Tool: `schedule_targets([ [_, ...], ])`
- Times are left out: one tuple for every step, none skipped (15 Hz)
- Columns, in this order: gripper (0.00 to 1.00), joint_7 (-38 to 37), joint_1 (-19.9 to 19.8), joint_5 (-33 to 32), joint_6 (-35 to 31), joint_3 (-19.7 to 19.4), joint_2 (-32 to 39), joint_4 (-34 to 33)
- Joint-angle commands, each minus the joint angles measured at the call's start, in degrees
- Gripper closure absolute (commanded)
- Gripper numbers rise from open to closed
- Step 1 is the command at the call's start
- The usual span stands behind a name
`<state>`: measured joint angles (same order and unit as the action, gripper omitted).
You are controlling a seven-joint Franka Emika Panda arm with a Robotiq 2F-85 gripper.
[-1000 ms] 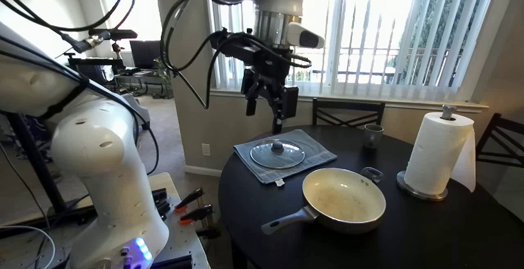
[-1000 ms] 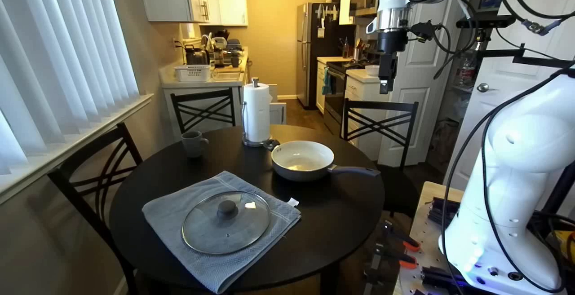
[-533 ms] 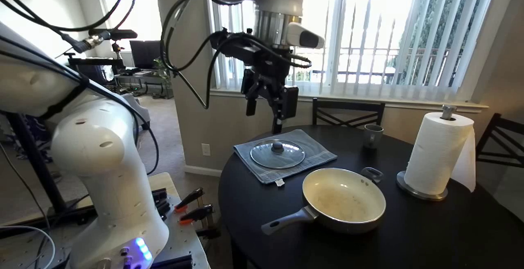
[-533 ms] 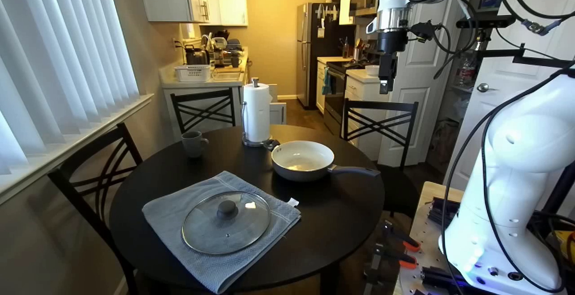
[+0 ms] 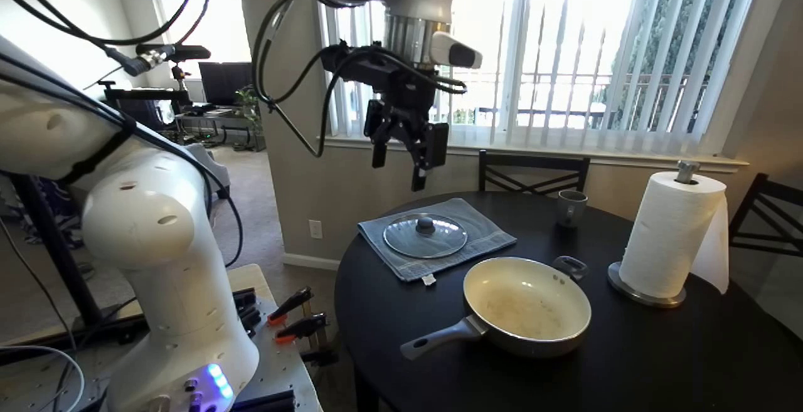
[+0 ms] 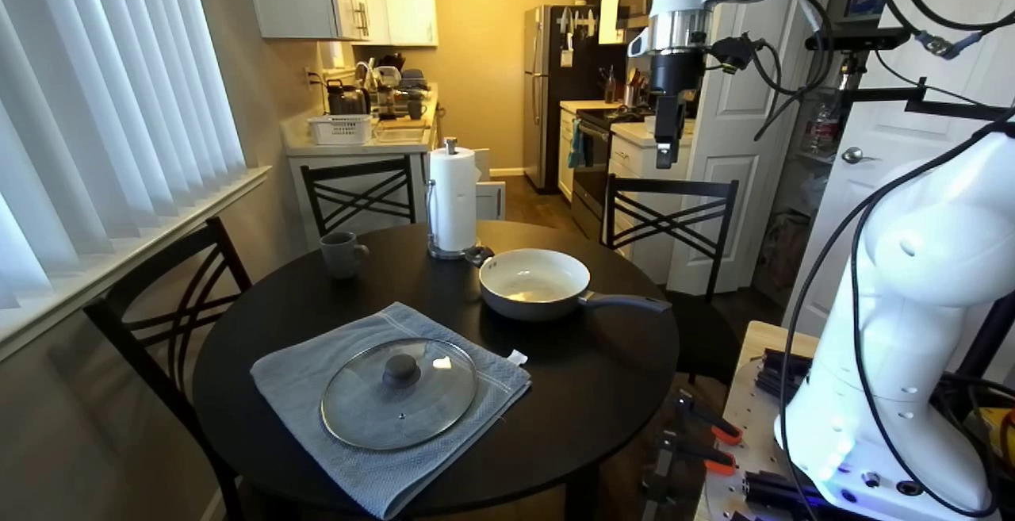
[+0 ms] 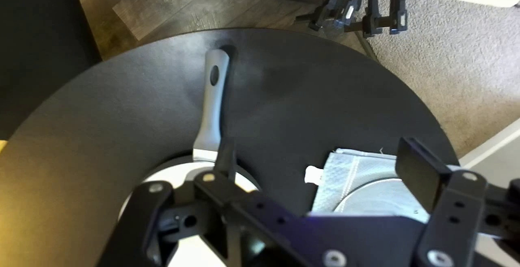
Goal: Put the lid on the pot
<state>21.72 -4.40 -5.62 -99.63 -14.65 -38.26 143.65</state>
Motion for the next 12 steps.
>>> schedule_targets([
  [0.0, -4.04, 5.83, 5.75, -1.63, 7.97, -2.9, 2.42],
  [0.0, -5.59, 7.94, 8.6, -2.52, 10.06, -3.04, 2.48],
  [0.0, -7.16, 10.14, 10.93, -3.65, 12.54, -2.76, 2.46],
  [0.0, -8.92, 12.01, 12.35, -5.4, 15.27, -2.37, 2.38],
  [0.0, -10.4, 13.83, 13.76, -7.06, 17.47, -1.66, 2.19],
  [0.0, -12.57, 15.26, 14.87, -9.47, 19.73, -0.95, 2.02],
  [0.0, -14.23, 16.47, 15.3, -11.58, 21.8, -0.07, 1.88],
  [0.0, -16.6, 17.37, 15.18, -14.27, 24.23, 1.31, 1.49],
  [0.0, -18.67, 17.89, 14.41, -17.1, 26.41, 2.82, 1.42],
  [0.0, -20.99, 18.34, 13.71, -19.63, 28.57, 5.12, 0.68],
  [0.0, -22.94, 18.52, 13.11, -21.92, 30.32, 7.41, 0.16],
  [0.0, -24.86, 18.7, 12.98, -23.93, 31.94, 10.9, -1.15],
])
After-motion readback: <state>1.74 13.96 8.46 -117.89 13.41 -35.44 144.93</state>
